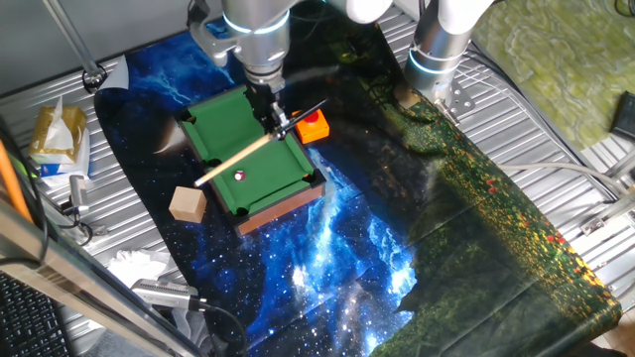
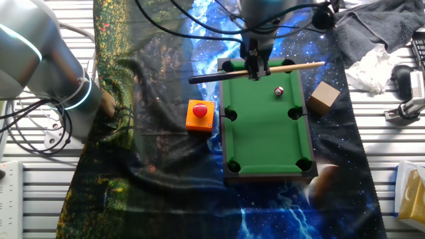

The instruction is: Hit the pool ball

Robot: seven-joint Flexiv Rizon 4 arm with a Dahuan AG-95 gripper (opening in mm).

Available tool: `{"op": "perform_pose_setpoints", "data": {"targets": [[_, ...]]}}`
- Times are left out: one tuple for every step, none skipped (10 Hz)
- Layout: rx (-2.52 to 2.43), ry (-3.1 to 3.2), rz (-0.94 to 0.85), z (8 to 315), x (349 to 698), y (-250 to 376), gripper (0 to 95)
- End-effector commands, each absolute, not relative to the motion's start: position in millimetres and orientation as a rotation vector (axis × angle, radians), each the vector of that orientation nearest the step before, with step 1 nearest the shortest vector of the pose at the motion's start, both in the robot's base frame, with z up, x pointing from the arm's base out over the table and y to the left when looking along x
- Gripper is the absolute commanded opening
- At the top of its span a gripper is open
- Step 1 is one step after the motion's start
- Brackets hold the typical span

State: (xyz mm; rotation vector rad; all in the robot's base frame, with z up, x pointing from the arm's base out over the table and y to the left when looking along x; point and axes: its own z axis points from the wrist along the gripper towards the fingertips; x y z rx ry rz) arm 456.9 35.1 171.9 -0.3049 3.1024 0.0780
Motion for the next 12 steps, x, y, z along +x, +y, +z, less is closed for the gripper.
{"op": "perform_pose_setpoints", "data": {"targets": [[-0.32, 3.088, 0.072, 170.9, 456.6, 34.4, 0.0], [-0.316, 3.09, 0.065, 170.5, 456.5, 34.3, 0.0], [-0.322, 3.093, 0.061, 170.5, 456.5, 34.3, 0.0], [-0.344, 3.098, 0.057, 170.5, 456.5, 34.3, 0.0], [-0.373, 3.089, 0.058, 170.5, 456.5, 34.3, 0.0], [-0.406, 3.084, 0.059, 170.5, 456.5, 34.3, 0.0], [-0.482, 3.073, 0.056, 170.5, 456.5, 34.3, 0.0], [-0.517, 3.07, 0.058, 170.5, 456.5, 34.3, 0.0], [-0.535, 3.069, 0.06, 170.5, 456.5, 34.3, 0.0], [-0.568, 3.068, 0.062, 170.5, 456.5, 34.3, 0.0], [-0.598, 3.065, 0.064, 170.5, 456.5, 34.3, 0.0], [-0.634, 3.057, 0.065, 170.5, 456.5, 34.3, 0.0]]}}
